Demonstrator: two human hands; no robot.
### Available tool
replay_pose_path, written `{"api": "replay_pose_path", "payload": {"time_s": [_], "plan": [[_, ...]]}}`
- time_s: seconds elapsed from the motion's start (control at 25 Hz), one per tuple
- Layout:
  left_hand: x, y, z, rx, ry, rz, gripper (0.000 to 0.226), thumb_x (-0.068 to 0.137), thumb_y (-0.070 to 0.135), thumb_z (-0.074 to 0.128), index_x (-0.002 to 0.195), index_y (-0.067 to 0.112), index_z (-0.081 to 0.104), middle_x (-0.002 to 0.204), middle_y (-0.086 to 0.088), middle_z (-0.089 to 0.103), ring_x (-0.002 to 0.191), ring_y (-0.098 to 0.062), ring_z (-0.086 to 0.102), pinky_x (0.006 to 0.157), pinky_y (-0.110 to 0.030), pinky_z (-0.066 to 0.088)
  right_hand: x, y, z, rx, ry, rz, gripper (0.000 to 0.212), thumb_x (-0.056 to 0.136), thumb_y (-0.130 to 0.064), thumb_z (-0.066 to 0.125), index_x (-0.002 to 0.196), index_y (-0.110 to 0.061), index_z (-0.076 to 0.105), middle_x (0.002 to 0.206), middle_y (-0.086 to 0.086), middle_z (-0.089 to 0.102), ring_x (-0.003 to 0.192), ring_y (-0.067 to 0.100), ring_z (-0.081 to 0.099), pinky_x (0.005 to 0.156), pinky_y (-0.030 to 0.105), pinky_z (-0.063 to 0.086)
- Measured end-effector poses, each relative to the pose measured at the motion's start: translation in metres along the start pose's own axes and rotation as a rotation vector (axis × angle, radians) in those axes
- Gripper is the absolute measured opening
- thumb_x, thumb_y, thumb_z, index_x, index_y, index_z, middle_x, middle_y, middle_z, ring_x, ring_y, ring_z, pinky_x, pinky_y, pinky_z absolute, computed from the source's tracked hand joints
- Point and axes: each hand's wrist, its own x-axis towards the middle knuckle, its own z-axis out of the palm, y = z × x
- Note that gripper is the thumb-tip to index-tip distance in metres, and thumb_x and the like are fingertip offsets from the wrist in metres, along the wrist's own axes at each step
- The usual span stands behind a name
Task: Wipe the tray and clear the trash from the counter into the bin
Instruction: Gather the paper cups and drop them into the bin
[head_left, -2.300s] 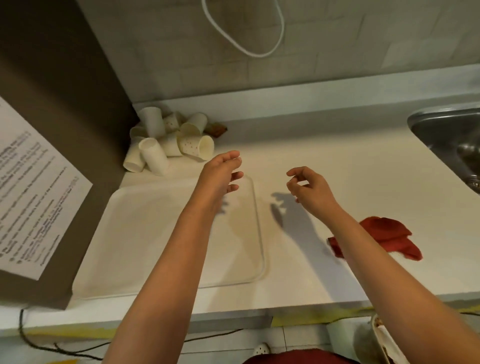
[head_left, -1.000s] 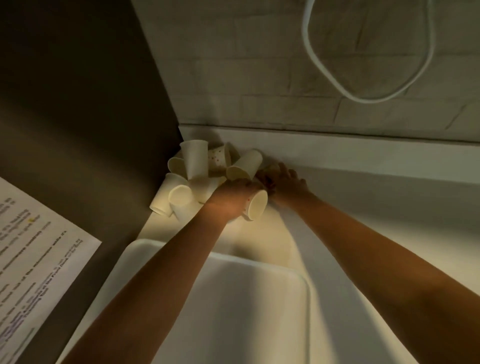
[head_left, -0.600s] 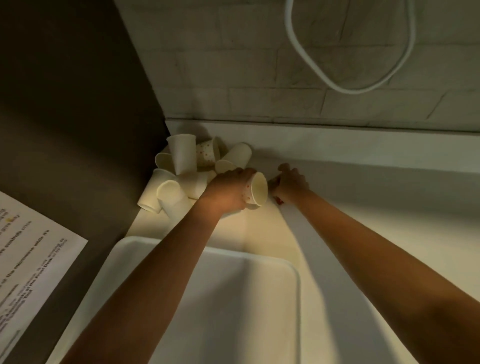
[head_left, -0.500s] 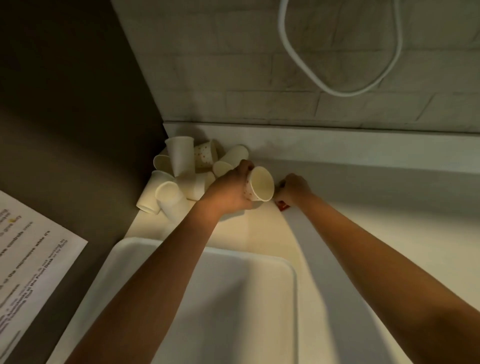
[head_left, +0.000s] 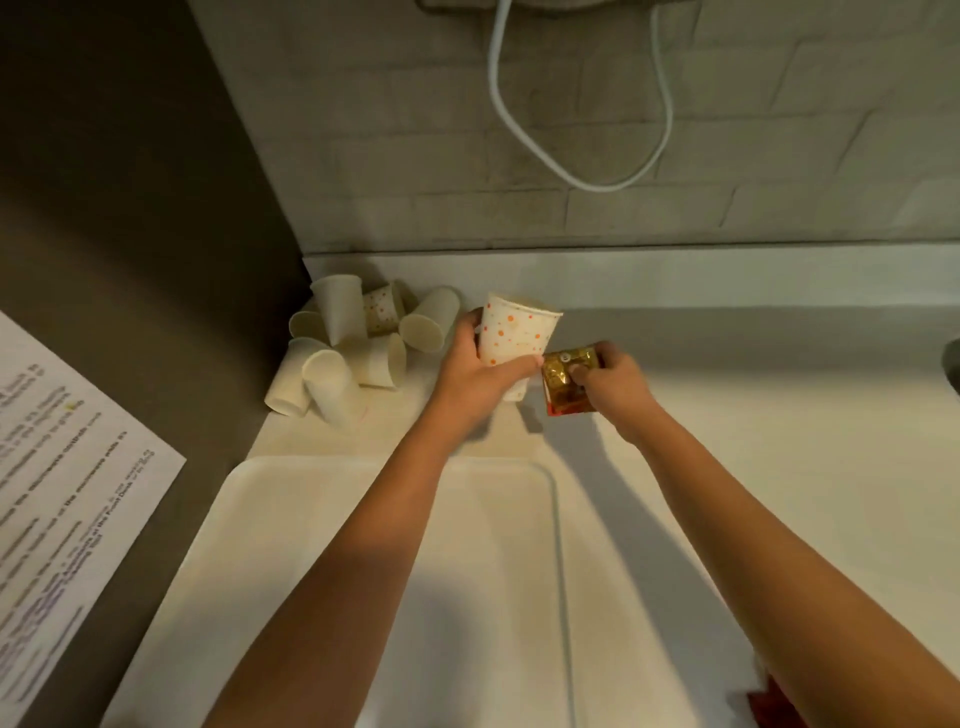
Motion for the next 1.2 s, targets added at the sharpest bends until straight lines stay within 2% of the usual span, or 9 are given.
{"api": "replay_pose_path", "payload": {"time_s": [0.08,0.2,0.32,0.52,0.68,0.8,0.96,1.08,1.2], "plan": [[-0.024,0.002,0.005,-0.146,-0.055,-0.060,0.060,0.080,0.006,0.068,0.132,0.014,0.039,0.120,-0.004,0.058,0.094,-0.011,0.059,0.062,-0.016,0.051,-0.034,0.005,-0.021,0.132,0.035,0.026,0.015,0.091,-0.006,0.053,0.105,-0.009,0.051,0.103,0.015,0.060,0.081,0.028,0.062,0.057,0.034,0.053],[-0.063,-0.003,0.015,-0.246,-0.156,-0.160,0.046,0.086,0.016,0.063,0.128,0.017,0.046,0.116,-0.006,0.062,0.092,-0.015,0.062,0.063,-0.026,0.051,-0.086,0.021,-0.052,0.152,0.049,0.054,0.011,0.092,-0.008,0.053,0.103,-0.010,0.052,0.101,0.015,0.061,0.078,0.029,0.065,0.054,0.035,0.056],[-0.100,-0.011,0.027,-0.243,-0.254,-0.217,0.038,0.086,0.022,0.062,0.122,0.020,0.049,0.108,-0.002,0.063,0.091,-0.015,0.062,0.066,-0.029,0.051,-0.134,0.037,-0.074,0.180,0.120,0.039,0.012,0.091,-0.001,0.048,0.095,-0.011,0.053,0.093,0.011,0.061,0.071,0.025,0.064,0.049,0.032,0.055],[-0.162,-0.025,0.056,-0.203,-0.414,-0.250,0.037,0.084,0.023,0.065,0.117,0.025,0.049,0.108,0.003,0.064,0.097,-0.015,0.062,0.073,-0.028,0.052,-0.197,0.071,-0.105,0.211,0.310,0.023,0.021,0.088,0.004,0.045,0.085,-0.015,0.052,0.078,0.005,0.059,0.057,0.019,0.061,0.038,0.023,0.049],[-0.210,-0.037,0.088,-0.215,-0.497,-0.285,0.055,0.065,0.033,0.071,0.114,0.025,0.049,0.107,0.004,0.064,0.096,-0.014,0.064,0.072,-0.027,0.053,-0.230,0.086,-0.139,0.232,0.502,-0.017,0.028,0.087,0.002,0.044,0.080,-0.023,0.054,0.078,0.000,0.060,0.048,0.005,0.060,0.038,0.021,0.046],[-0.242,-0.041,0.116,-0.183,-0.535,-0.284,0.070,0.056,0.041,0.075,0.118,0.024,0.047,0.114,-0.002,0.064,0.102,-0.022,0.065,0.081,-0.035,0.055,-0.259,0.099,-0.169,0.201,0.550,-0.020,0.029,0.086,0.000,0.045,0.079,-0.027,0.053,0.080,0.000,0.061,0.059,0.017,0.059,0.045,0.026,0.048],[-0.294,-0.045,0.158,-0.180,-0.553,-0.327,0.064,0.063,0.036,0.068,0.122,0.023,0.046,0.118,0.000,0.063,0.106,-0.017,0.062,0.079,-0.030,0.053,-0.303,0.133,-0.214,0.160,0.584,-0.025,0.030,0.086,0.003,0.043,0.081,-0.025,0.052,0.084,0.006,0.060,0.064,0.023,0.059,0.037,0.022,0.042],[-0.337,-0.057,0.189,-0.136,-0.628,-0.414,0.060,0.068,0.033,0.069,0.123,0.023,0.047,0.117,0.000,0.063,0.102,-0.015,0.063,0.075,-0.028,0.052,-0.341,0.176,-0.243,0.183,0.644,0.031,0.034,0.085,0.005,0.042,0.079,-0.026,0.054,0.077,-0.001,0.061,0.059,0.011,0.060,0.039,0.021,0.044],[-0.378,-0.072,0.219,-0.185,-0.719,-0.605,0.030,0.087,0.020,0.061,0.114,0.021,0.049,0.104,0.001,0.064,0.091,-0.013,0.063,0.074,-0.029,0.054,-0.373,0.227,-0.267,0.230,0.674,0.094,0.034,0.084,0.009,0.040,0.078,-0.022,0.054,0.075,0.000,0.057,0.056,0.005,0.059,0.040,0.020,0.044]]}}
